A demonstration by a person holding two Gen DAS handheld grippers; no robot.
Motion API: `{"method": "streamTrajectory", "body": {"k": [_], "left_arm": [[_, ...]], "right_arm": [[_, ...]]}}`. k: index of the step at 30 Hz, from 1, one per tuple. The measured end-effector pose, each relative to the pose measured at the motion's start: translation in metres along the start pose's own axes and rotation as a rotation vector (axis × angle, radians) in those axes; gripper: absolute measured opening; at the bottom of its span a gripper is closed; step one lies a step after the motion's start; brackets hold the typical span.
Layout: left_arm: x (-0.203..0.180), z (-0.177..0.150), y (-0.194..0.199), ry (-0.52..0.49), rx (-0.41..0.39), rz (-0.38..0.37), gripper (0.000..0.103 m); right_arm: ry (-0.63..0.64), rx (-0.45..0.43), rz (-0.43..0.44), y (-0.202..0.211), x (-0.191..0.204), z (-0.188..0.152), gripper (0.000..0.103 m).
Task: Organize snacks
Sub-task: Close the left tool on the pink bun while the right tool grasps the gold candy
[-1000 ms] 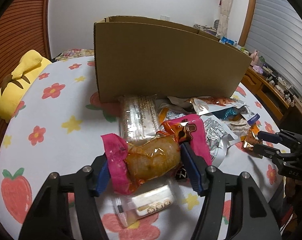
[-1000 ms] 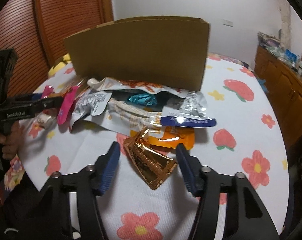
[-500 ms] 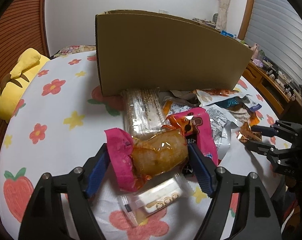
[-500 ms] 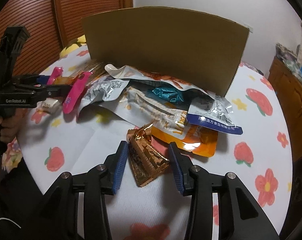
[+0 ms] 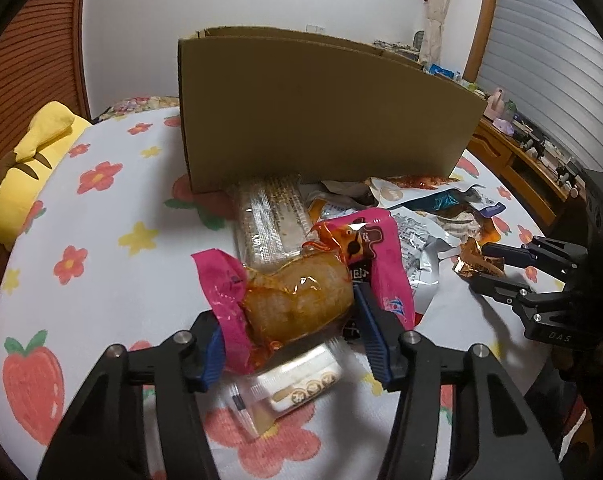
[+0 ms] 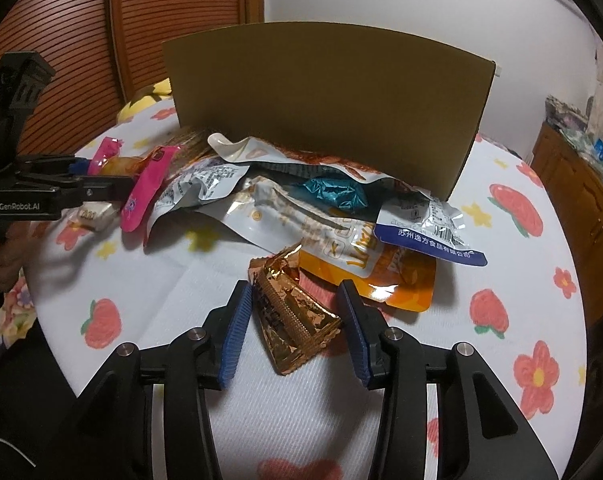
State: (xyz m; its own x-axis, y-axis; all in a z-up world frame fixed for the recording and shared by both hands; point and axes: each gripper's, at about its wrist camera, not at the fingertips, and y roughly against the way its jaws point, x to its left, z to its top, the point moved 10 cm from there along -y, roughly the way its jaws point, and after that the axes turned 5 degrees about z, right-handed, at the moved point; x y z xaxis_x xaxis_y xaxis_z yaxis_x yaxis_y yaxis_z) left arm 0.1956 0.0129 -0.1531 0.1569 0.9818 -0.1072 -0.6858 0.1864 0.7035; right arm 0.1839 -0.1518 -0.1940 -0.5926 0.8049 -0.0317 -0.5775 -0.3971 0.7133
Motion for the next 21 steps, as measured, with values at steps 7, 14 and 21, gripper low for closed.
{"method": "streamTrajectory", "body": {"k": [7, 14, 21], "left_arm": [[0.004, 0.010, 0.019, 0.013, -0.069, 0.024, 0.055], [0.003, 0.020, 0.036, 0.021, -0.114, 0.023, 0.056], [-0.003, 0.027, 0.049, 0.010, -0.139, 0.017, 0.056]], "right_arm": [[-0.001, -0.001, -0.001, 0.000, 0.000, 0.000, 0.044], [-0.003, -0.005, -0.002, 0.001, -0.001, 0.001, 0.044], [0.007, -0.038, -0.031, 0.008, 0.000, 0.002, 0.026]]}}
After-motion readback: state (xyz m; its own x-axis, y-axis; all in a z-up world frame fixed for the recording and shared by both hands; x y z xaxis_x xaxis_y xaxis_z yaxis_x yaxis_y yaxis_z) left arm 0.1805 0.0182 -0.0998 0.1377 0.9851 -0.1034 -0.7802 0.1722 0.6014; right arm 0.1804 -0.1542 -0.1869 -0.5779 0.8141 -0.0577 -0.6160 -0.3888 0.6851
